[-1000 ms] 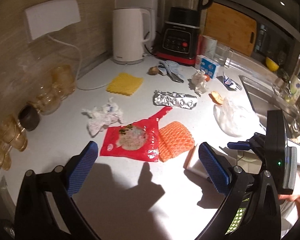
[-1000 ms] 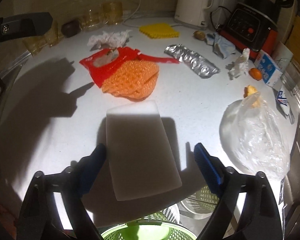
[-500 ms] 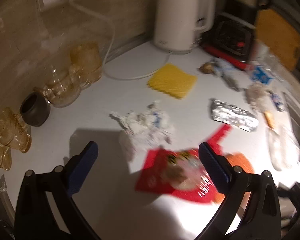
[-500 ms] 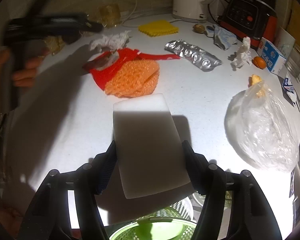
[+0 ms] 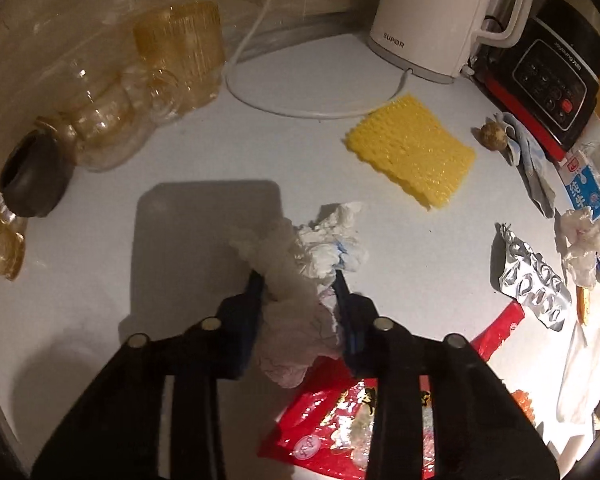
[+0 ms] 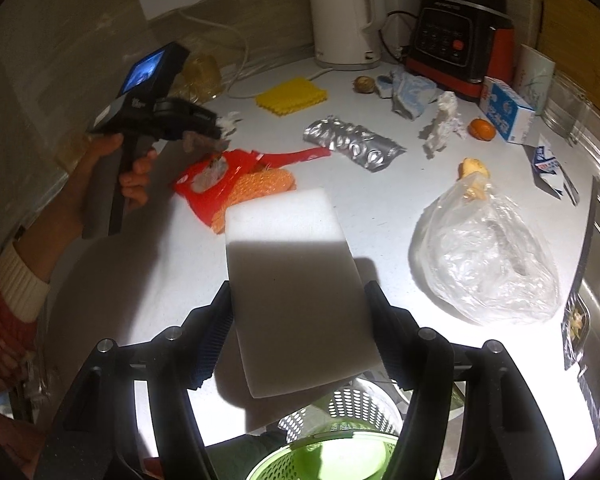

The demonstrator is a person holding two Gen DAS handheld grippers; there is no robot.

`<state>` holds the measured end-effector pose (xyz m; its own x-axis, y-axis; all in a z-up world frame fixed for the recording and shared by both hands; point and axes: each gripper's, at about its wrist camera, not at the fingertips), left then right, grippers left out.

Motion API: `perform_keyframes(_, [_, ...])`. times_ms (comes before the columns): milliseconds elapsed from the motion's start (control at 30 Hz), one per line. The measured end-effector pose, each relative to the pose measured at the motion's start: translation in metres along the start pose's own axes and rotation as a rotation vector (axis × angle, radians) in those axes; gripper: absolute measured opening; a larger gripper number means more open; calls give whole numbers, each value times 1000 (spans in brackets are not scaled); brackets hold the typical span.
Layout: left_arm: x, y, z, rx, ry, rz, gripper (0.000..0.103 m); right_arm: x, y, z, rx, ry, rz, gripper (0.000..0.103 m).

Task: Collect trash
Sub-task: 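Carry both items to the green basket and open both tools to drop them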

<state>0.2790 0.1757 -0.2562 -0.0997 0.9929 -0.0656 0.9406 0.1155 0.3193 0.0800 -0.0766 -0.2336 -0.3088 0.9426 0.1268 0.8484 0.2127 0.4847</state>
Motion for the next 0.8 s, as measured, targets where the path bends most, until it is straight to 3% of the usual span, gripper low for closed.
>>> perform_keyframes(167, [1, -6, -24, -51, 8, 13, 28, 4, 4, -4, -20, -6, 31, 66])
perform_keyframes(333, [-9, -31, -77, -109, 0, 50, 28, 12, 4, -19, -58, -9, 26, 66])
perform_keyframes(567, [-68, -121, -145, -114, -84, 208, 29, 4, -30, -68, -127, -55, 33, 66])
perform_keyframes(800, [-164, -246, -160, 32, -319, 489, 29, -43, -120, -107, -107, -159, 150, 66])
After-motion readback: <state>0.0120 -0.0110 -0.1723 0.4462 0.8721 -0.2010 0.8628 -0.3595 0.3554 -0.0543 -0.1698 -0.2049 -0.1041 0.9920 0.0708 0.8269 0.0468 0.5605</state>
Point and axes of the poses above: each gripper's, at about its wrist camera, not at the fingertips, and z roughly the way its jaws point, x to its left, y to its top, and after that the axes turned 9 degrees about x, right-handed
